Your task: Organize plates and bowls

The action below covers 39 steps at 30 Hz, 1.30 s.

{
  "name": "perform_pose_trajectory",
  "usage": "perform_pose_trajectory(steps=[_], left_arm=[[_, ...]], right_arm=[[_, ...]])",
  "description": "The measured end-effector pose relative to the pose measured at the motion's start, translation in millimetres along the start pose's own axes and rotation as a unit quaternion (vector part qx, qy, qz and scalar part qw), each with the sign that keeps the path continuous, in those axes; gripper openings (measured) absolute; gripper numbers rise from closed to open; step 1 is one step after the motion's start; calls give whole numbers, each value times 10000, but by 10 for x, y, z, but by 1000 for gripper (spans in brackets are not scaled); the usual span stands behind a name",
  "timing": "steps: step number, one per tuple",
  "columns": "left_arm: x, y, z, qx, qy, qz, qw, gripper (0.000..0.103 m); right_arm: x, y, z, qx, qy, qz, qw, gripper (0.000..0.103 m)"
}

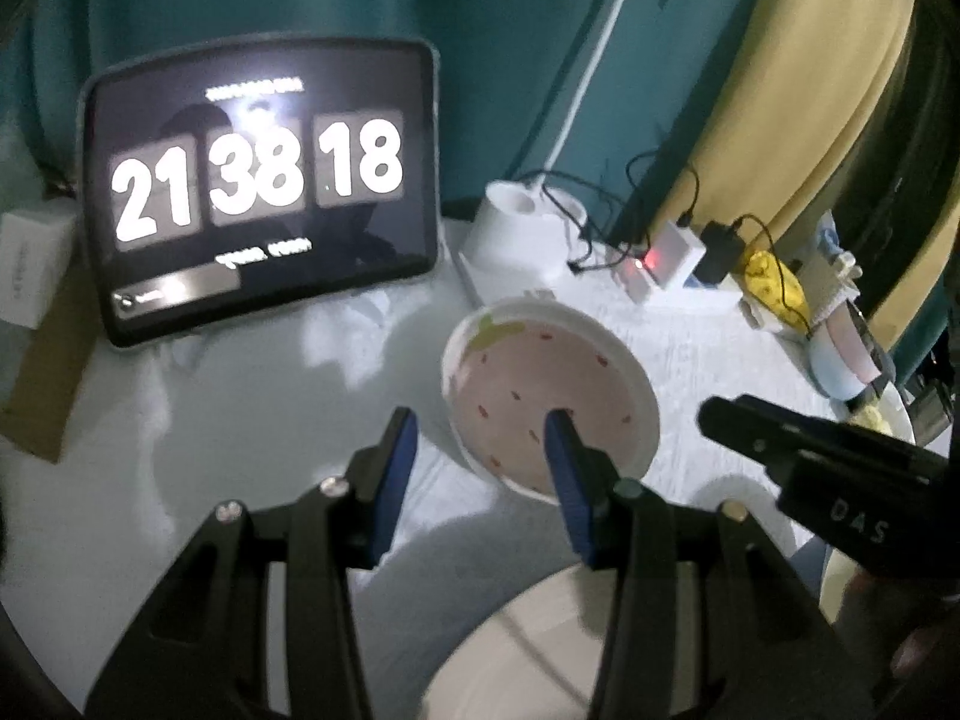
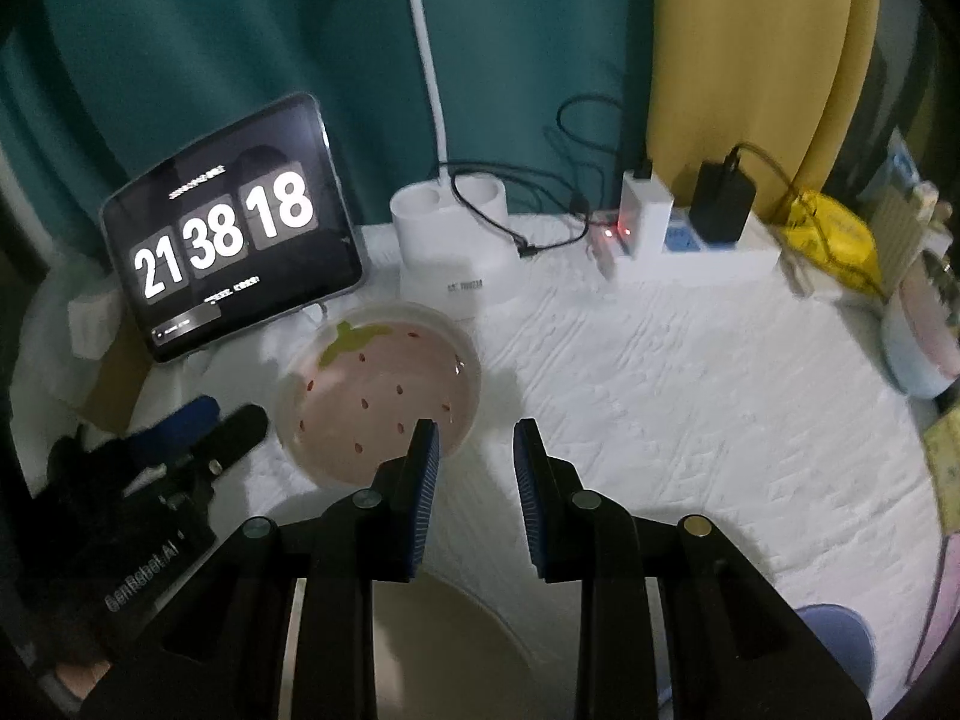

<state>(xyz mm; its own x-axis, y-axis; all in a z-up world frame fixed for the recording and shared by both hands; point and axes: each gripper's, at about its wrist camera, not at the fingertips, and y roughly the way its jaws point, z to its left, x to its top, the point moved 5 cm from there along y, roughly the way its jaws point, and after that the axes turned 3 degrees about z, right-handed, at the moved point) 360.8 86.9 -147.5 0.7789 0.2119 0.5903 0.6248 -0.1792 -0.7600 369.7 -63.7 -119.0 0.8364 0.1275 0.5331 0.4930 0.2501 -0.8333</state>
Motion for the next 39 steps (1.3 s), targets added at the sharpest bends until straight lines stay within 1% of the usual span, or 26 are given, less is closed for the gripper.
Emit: perform_pose_trajectory(steps=[4,6,8,11,14,19,21,22,24,25,26,27,32,34,39], left_arm=[[14,159,-1,-32,12,240,9997,46],[17,244,23,-15,-31,368,9993,46],[4,331,60,18,-71,491,9988,46],[-11,409,111,-14,-174,644,9978,46],[-11,463,107,36,-127,719,9973,46],[-27,519,82,25,-42,770,9970,46],[-24,533,84,1,-38,759,9971,45],[-24,541,79,-23,-29,752,9972,45],[-34,555,58,-83,24,747,9972,41],[-41,560,35,-126,73,746,9971,38],[-48,562,14,-149,120,736,9971,35],[-50,563,3,-112,161,705,9973,35],[-55,572,17,-86,169,666,9976,30],[-60,563,17,-78,175,659,9976,29],[-43,459,-19,0,258,477,9985,29]], right_arm=[[24,216,-25,101,258,226,9994,28],[33,289,-33,105,322,284,9990,36],[39,381,-60,118,434,376,9983,39],[39,495,-91,128,537,510,9972,39],[44,569,-90,43,574,563,9968,39],[-8,780,-80,159,823,829,9930,39],[-13,812,-84,205,880,850,9923,38],[-6,820,-84,213,885,845,9923,38],[4,824,-74,282,883,816,9923,30],[6,827,-57,333,871,811,9923,28],[1,832,-39,375,849,807,9924,21],[-3,833,-17,405,814,806,9926,17],[-1,808,6,319,704,745,9942,16],[-7,768,25,257,629,692,9953,16],[-4,628,69,243,492,526,9971,16]])
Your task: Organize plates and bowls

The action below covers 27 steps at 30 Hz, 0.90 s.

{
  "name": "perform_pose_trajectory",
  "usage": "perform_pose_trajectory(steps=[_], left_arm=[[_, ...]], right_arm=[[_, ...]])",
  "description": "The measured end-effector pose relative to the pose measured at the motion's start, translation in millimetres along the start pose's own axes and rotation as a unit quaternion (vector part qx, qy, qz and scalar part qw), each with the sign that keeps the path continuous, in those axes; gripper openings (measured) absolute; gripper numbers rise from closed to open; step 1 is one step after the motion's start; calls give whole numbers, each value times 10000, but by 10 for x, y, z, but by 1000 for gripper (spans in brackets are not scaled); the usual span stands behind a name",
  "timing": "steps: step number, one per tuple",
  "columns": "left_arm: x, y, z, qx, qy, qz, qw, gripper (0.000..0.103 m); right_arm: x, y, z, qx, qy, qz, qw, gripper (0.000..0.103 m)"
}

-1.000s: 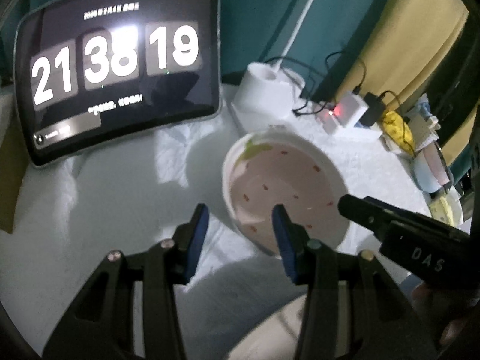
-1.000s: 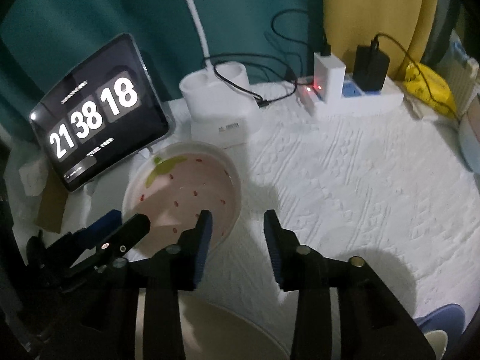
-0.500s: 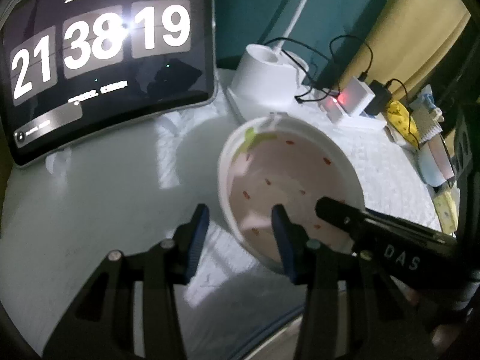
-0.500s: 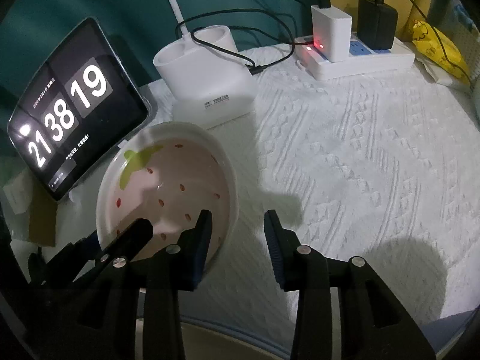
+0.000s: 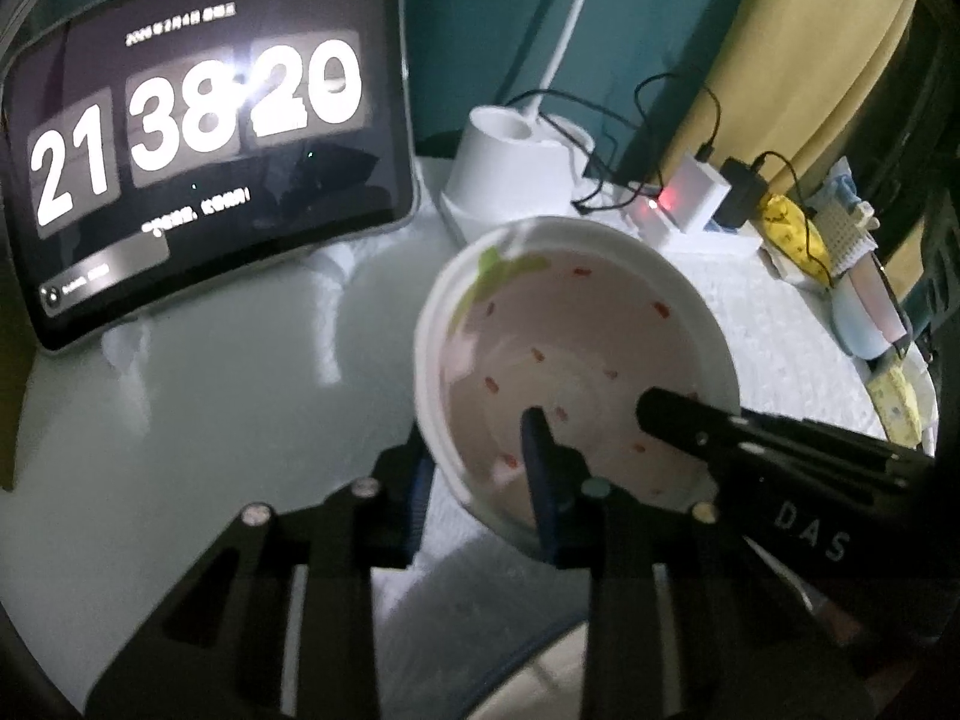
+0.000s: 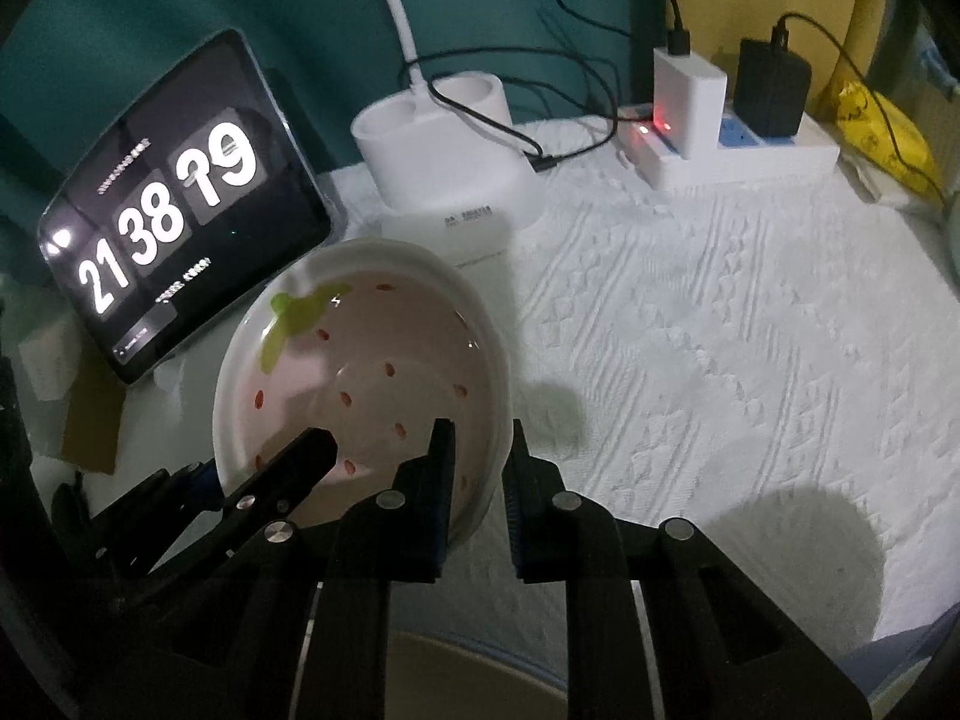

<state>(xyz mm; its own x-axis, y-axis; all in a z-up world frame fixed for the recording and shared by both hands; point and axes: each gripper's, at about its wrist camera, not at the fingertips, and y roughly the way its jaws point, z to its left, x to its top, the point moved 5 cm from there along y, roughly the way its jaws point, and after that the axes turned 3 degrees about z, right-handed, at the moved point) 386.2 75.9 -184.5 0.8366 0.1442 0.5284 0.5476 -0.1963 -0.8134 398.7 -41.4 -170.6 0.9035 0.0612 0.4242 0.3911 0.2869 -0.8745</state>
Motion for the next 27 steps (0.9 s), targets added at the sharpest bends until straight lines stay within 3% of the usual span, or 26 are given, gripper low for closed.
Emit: perform_pose_trajectory(steps=[14,27], left_arm=[[-54,-567,-187,64,186,-531,9984,29],[-253,-949,-536,-2,327,-738,9967,29]], right_arm=[[-114,-565,65,100,-218,-464,9986,16],[-379,-1093,-84,135,-276,-841,9960,16]])
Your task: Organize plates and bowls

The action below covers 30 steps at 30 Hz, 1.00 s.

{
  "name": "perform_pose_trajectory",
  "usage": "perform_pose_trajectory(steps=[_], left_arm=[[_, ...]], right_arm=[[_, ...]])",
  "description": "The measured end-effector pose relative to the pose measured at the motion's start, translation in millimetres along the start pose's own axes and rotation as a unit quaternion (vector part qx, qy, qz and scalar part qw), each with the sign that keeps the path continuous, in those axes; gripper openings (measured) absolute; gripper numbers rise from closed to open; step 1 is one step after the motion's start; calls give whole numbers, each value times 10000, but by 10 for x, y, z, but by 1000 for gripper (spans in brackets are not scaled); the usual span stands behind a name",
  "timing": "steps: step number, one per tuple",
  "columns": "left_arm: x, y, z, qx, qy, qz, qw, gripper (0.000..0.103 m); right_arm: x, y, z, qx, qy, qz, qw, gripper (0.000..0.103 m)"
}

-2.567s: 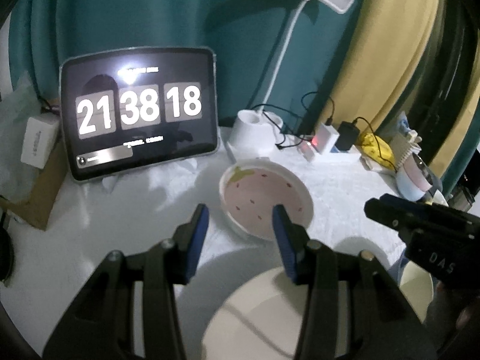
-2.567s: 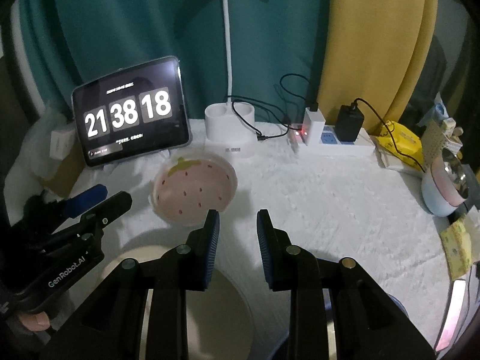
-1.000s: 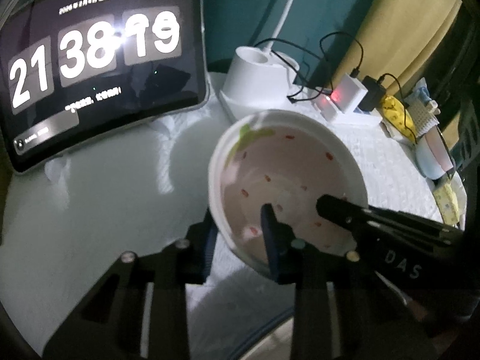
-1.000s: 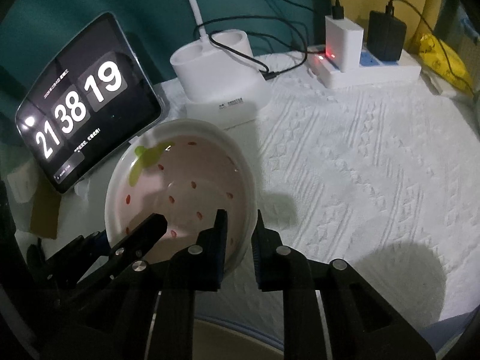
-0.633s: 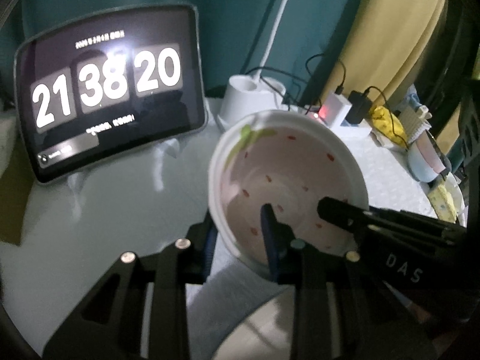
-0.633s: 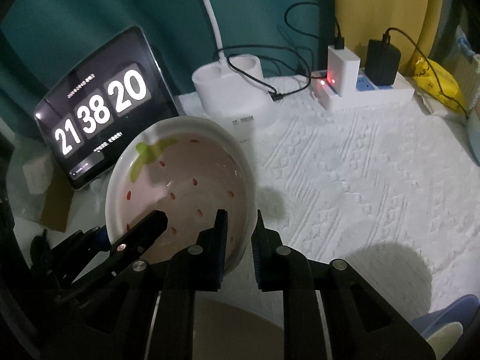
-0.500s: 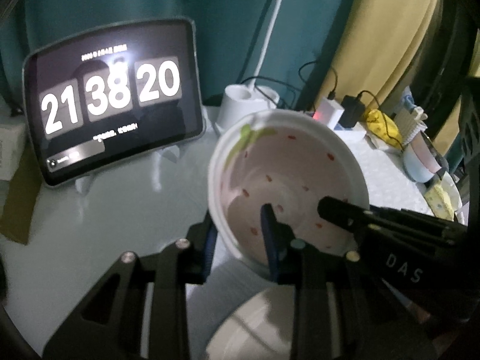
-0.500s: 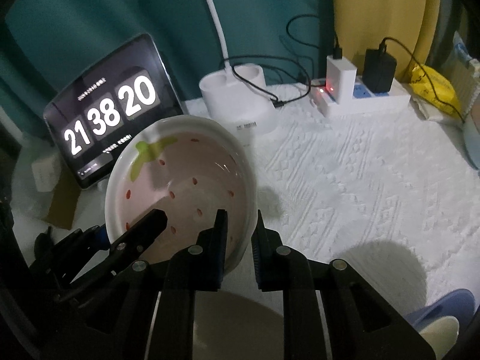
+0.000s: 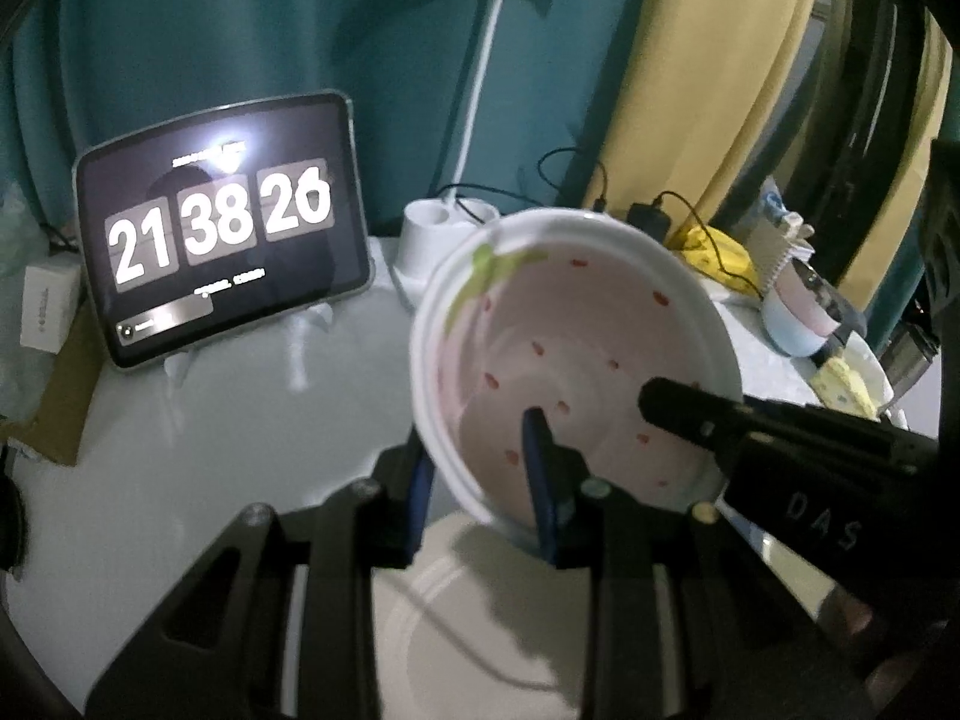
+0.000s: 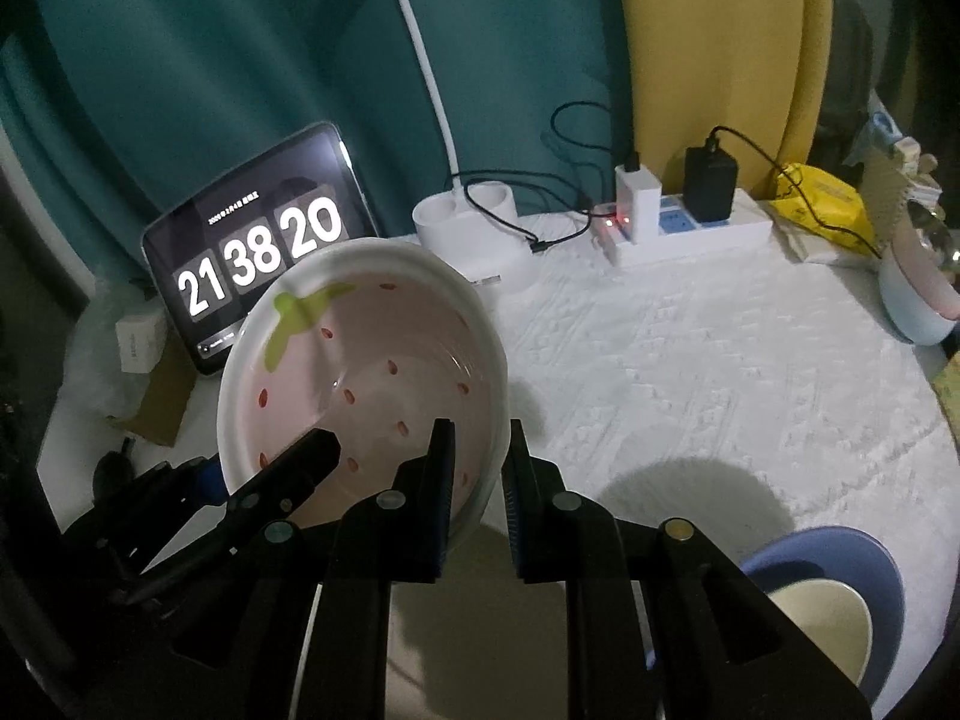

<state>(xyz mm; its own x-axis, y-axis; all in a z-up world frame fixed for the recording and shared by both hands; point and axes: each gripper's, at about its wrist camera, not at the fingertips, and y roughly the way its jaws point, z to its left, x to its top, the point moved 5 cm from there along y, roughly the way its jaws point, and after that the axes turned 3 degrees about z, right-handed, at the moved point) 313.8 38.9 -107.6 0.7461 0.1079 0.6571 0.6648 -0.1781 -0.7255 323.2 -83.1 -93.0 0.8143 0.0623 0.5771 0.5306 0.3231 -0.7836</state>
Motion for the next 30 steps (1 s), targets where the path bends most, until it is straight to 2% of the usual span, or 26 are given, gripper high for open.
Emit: perform_pose_trajectory(steps=[15,30], left_arm=[[-196,-197,-488,-115,233,-16,9997,29],[-418,-167,-1057,-244,581,150,9979,29]], right_arm=[[-200,-404,-226,-28,69,-203,9998,16],[-391,-718,-702,-66,301,-339,9989,17]])
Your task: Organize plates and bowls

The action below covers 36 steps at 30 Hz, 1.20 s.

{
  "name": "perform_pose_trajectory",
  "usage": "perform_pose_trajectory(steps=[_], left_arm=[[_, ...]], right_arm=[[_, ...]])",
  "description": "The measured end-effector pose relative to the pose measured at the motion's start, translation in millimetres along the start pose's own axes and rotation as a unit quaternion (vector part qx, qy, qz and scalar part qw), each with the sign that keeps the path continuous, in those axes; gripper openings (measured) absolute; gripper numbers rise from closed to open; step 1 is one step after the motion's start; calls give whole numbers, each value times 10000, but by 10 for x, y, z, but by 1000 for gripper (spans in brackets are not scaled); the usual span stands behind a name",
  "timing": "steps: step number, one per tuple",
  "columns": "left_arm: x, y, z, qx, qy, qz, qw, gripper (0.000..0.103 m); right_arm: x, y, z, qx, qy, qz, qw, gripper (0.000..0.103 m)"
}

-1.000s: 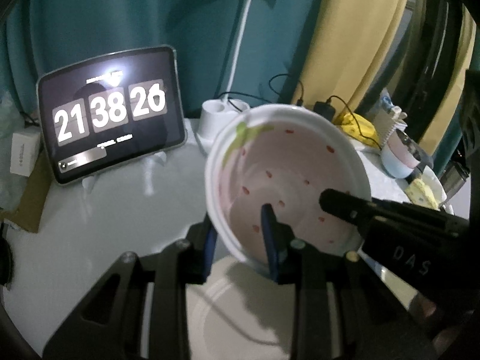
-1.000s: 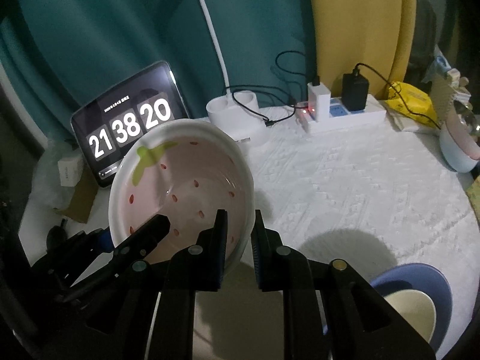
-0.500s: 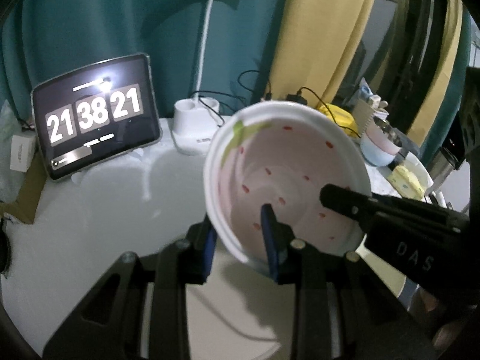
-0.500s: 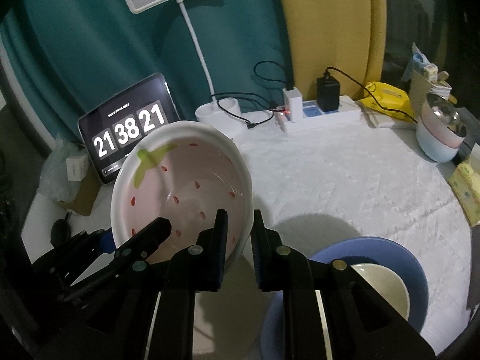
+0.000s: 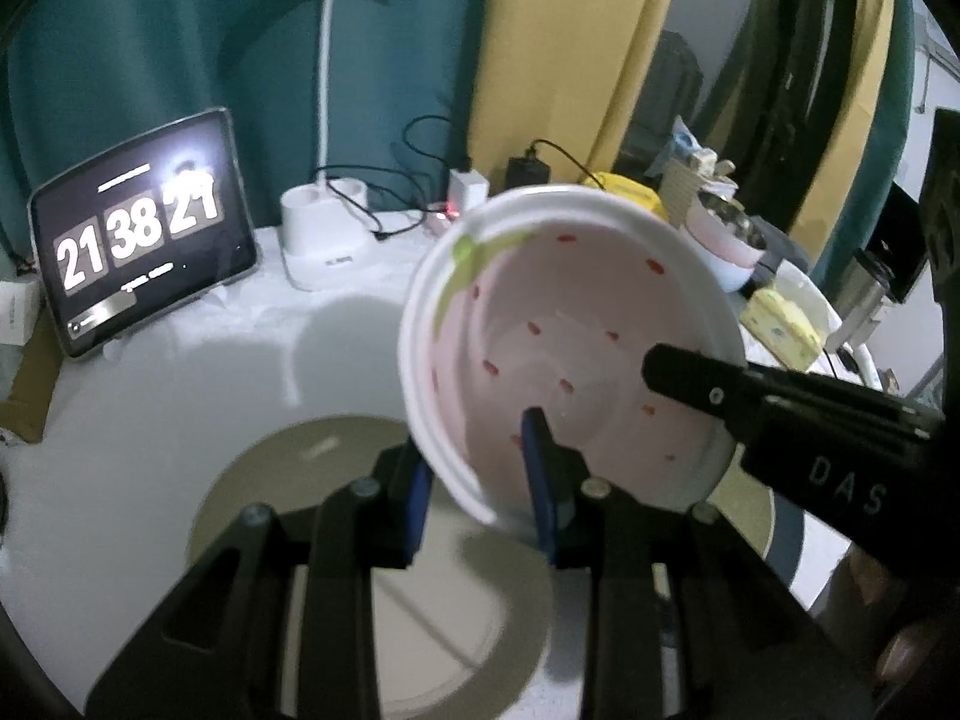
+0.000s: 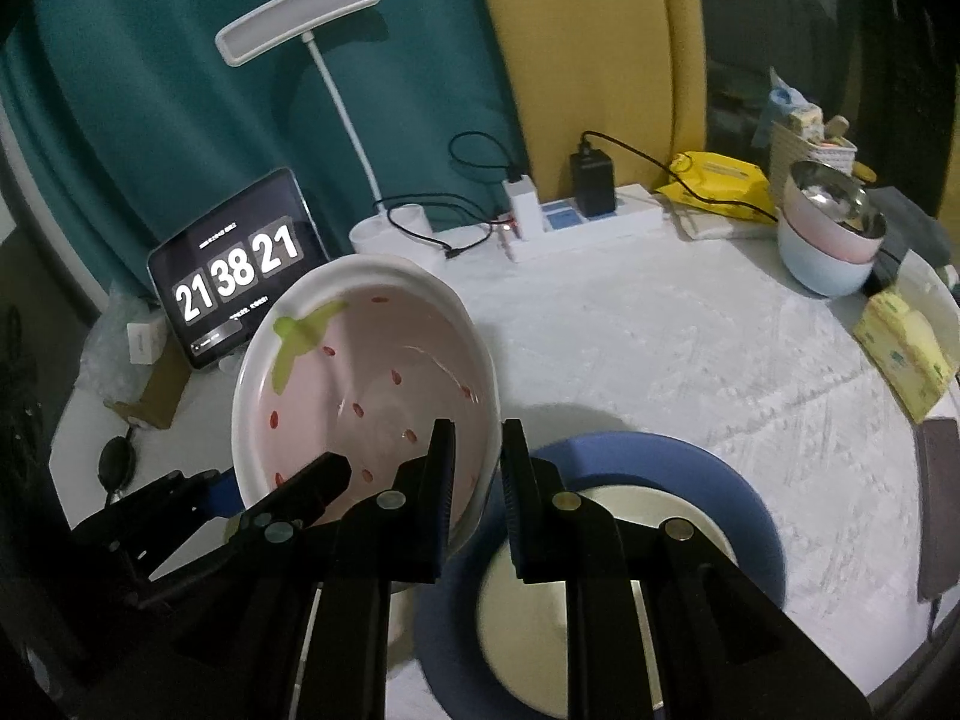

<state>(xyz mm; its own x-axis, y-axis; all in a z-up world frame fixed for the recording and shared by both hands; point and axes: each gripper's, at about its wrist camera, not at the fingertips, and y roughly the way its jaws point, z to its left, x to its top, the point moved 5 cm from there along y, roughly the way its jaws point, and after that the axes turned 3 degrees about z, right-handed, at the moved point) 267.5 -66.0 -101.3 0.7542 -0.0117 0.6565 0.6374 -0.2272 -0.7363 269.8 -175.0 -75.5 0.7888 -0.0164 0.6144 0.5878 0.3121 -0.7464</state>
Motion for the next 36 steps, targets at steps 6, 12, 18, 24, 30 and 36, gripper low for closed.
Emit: perform_pose_trajectory(steps=[6,12,18,24,30,36], left_arm=[[-62,32,-231,-21,160,56,9999,29],[-137,107,-406,12,328,189,9993,29],[-184,182,-528,14,445,298,9986,29],[-198,213,-639,47,568,309,9979,29],[-248,261,-741,-6,675,401,9969,29],[-295,299,-835,-13,779,460,9959,29]], right_arm=[[-77,-84,-200,-64,63,-31,10000,16],[-193,-120,-382,-107,131,-1,9999,16],[-283,-110,-523,-134,204,60,9997,17],[-330,-98,-618,-180,239,92,9995,16],[-349,-131,-695,-259,244,63,9993,17],[-378,-129,-785,-360,251,77,9990,17]])
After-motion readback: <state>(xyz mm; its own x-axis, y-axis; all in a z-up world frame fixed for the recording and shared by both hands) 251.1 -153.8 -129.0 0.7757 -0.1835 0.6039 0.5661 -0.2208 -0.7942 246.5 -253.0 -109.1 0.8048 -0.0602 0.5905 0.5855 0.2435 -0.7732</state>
